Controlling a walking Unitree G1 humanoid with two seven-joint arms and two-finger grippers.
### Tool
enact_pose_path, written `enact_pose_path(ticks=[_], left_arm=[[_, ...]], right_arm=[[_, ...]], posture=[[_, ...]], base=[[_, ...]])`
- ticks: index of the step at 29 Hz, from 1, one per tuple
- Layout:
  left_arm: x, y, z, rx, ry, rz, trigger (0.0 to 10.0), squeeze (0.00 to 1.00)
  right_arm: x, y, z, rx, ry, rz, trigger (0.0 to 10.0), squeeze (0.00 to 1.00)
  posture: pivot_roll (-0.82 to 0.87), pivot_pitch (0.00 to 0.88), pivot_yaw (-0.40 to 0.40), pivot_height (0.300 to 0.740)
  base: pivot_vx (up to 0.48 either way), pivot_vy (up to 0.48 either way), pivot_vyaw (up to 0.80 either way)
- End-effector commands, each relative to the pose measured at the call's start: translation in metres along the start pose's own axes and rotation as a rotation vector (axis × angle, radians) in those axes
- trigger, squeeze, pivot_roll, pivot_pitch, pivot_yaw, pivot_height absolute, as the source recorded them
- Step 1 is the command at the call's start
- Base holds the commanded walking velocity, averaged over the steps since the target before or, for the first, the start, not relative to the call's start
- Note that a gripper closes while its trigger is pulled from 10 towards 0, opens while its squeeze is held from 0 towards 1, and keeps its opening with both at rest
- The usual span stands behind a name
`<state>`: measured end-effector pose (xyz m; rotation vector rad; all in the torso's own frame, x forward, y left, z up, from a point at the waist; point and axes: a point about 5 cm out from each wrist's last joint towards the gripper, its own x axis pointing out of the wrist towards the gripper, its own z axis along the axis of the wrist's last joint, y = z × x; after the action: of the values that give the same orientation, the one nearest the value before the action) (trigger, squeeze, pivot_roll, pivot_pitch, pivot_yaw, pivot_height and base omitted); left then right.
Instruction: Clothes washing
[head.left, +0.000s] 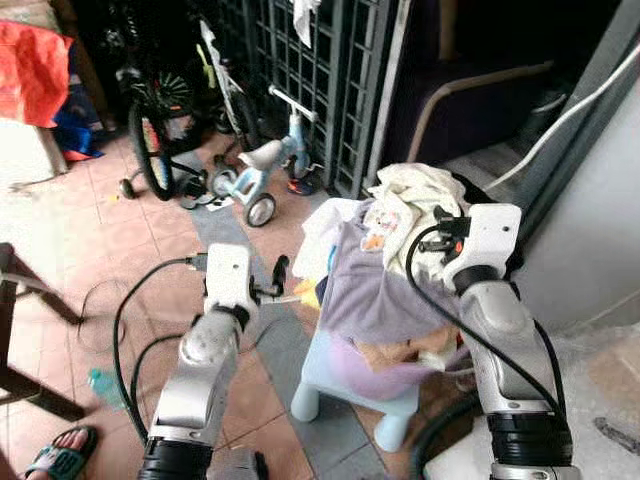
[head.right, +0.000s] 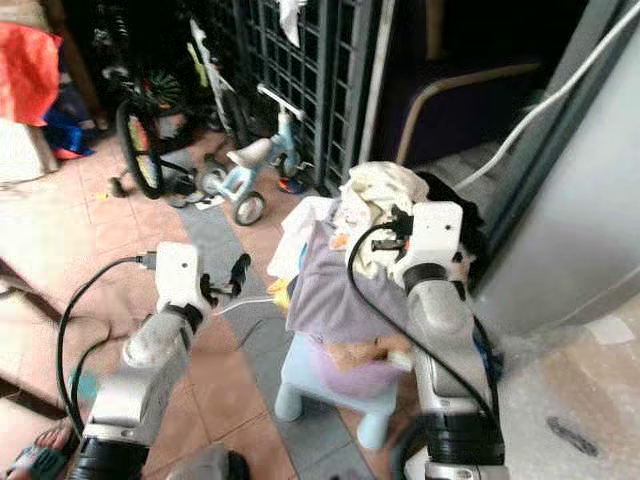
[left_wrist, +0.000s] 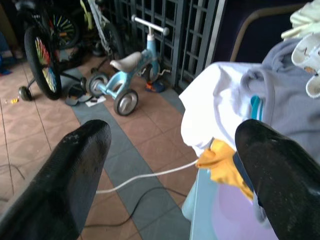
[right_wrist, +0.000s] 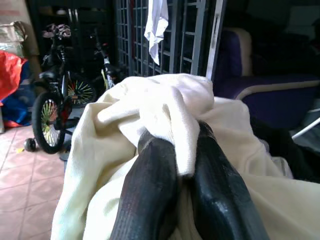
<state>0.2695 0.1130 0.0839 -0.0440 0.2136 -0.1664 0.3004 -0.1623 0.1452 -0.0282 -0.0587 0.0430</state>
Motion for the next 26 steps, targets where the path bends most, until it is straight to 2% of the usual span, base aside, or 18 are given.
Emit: enact_pose_path(ticks=[1, 5, 22, 26], left_arm=[[0.0038, -0.0031, 0.0084, 0.000, -0.029, -0.014, 10.0, 0.00], [0.0038, -0.0026, 0.0089, -0.011, -0.031, -0.011, 10.0, 0.00], [0.0031, -0.0019, 0.0086, -0.006, -0.027, -0.012, 10.0, 0.00], [0.0027, -0.0017, 0.0089, 0.000, -0.031, -0.010, 10.0, 0.00]], right_arm=[[0.0009, -0.0033, 0.0034, -0.005, -0.018, -0.011, 10.0, 0.00], [0.0008, -0.0033, 0.0033, -0.003, -0.016, -0.010, 10.0, 0.00], [0.0020, -0.0016, 0.0030, -0.013, -0.018, -0.002, 10.0, 0.00], [0.0034, -0.0034, 0.0050, -0.028, -0.030, -0.013, 10.0, 0.00]], posture=[[-0.06, 0.000, 0.005, 0.740], [-0.06, 0.000, 0.005, 0.740], [-0.05, 0.000, 0.006, 0.740], [-0.05, 0.000, 0.007, 0.740]], base=[[0.000, 0.000, 0.00], [0.000, 0.079, -0.14], [0.000, 0.470, -0.80], [0.000, 0.000, -0.80]])
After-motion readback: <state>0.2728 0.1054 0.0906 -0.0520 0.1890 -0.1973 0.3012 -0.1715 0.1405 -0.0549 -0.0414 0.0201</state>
